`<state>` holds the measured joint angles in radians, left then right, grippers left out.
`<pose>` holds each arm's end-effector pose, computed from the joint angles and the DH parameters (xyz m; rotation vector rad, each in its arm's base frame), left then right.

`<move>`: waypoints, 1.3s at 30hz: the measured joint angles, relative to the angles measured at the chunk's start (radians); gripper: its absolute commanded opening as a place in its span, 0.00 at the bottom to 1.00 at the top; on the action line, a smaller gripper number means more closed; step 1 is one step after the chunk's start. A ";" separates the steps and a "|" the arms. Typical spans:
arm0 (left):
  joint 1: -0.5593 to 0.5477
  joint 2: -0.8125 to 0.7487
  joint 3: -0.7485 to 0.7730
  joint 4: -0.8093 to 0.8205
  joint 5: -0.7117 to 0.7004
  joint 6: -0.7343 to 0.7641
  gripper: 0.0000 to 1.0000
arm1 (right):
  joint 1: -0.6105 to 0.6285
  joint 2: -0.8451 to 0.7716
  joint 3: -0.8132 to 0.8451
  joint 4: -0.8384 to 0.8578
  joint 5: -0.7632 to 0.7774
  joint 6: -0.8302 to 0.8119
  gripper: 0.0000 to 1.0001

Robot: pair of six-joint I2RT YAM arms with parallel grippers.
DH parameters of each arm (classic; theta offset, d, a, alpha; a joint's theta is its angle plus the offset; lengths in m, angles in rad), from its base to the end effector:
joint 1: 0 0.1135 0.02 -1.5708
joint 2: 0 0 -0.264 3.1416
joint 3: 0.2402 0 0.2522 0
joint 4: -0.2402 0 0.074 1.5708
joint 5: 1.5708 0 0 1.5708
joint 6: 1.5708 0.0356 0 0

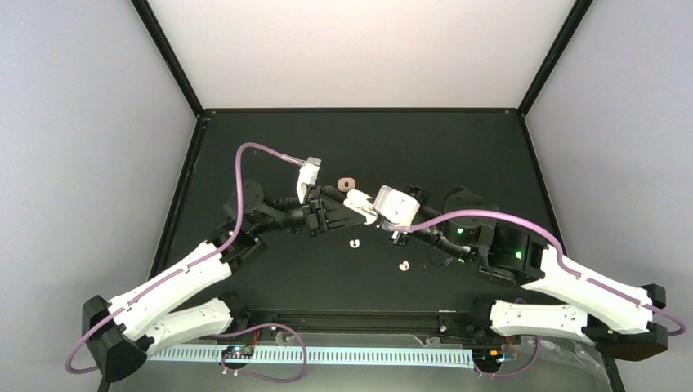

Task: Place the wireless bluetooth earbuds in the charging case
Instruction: Adjust the charging case, then pick up the earbud from the center of the board.

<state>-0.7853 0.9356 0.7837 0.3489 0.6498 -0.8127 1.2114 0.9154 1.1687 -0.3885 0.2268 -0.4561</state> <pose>0.1368 -0.1672 0.3683 0.6133 1.5534 -1.7128 0.0739 0.1740 0.4276 -1.1504 1.2736 0.3691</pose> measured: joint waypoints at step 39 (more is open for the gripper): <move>0.000 -0.405 -0.259 0.115 0.005 0.589 0.02 | -0.109 -0.158 -0.077 0.049 -0.116 0.432 0.78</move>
<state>-0.7849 0.5308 0.5251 0.4641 0.6544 -0.2234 1.1023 0.7574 1.0920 -0.3393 0.1104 -0.0242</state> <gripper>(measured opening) 0.224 0.789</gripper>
